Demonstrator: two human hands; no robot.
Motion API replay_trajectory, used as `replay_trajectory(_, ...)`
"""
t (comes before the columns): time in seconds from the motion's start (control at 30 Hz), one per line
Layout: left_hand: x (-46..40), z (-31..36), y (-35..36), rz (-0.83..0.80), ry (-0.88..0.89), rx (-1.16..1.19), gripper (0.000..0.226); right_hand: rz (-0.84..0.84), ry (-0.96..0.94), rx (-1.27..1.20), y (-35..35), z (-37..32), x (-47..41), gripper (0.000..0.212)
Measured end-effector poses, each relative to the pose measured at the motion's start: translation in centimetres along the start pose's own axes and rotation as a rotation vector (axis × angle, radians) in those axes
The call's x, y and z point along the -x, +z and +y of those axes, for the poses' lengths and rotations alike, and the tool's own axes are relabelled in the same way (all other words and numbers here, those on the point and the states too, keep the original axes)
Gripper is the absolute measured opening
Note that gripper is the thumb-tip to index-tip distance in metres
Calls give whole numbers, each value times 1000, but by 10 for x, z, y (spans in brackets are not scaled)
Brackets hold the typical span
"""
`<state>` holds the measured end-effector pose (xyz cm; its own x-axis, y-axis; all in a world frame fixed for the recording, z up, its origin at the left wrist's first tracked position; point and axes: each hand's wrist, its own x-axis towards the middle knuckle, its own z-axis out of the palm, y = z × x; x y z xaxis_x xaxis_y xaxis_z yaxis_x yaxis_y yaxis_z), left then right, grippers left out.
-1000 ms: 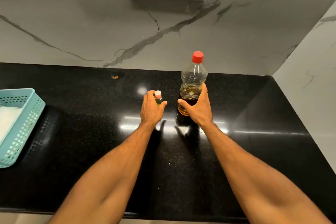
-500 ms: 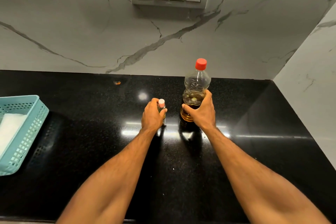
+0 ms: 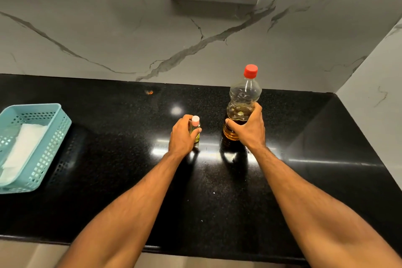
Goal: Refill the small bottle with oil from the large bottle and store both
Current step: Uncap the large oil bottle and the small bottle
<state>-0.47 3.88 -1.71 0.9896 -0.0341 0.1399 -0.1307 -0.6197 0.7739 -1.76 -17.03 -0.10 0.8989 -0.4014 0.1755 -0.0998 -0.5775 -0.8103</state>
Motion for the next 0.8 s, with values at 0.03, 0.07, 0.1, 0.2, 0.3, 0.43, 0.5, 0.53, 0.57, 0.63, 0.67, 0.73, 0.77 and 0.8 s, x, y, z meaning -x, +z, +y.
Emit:
replay_trajectory(0.03,4,-2,-5,4,6,10,28,-4,3,-4,0,0,0,97)
replay_trajectory(0.07,9,-5,-9,3,12,22,28,-9,6,-11,0,0,0,97)
replay_trajectory(0.1,15,-8,-14,-4,18,38,28,-13,8,-18,0,1,0,97)
replay_trajectory(0.2,40,-19,-30,-12,33,66,27,-10,9,-27,1,1,1,97)
replay_trajectory(0.3,70,-37,-45,24,-13,103,26,2,-1,-20,2,0,3,95)
replay_trajectory(0.43,88,-50,-56,64,-40,89,31,11,-1,-25,4,0,2,94)
replay_trajectory(0.5,88,-48,-57,63,-40,84,32,14,4,-28,5,0,1,95)
replay_trajectory(0.53,87,-48,-56,60,-40,78,32,14,7,-32,5,0,1,96)
replay_trajectory(0.57,87,-48,-56,58,-39,64,33,11,10,-34,6,0,0,97)
replay_trajectory(0.63,88,-48,-55,57,-37,41,34,2,24,-37,6,-1,0,101)
replay_trajectory(0.67,88,-49,-55,58,-38,37,34,-4,30,-40,6,-1,-1,102)
replay_trajectory(0.73,88,-49,-55,58,-33,34,34,-8,35,-45,5,-1,-2,104)
replay_trajectory(0.77,88,-49,-55,55,-29,36,34,-9,35,-45,5,-1,-3,104)
replay_trajectory(0.8,87,-49,-55,51,-26,40,34,-11,34,-48,4,-1,-3,104)
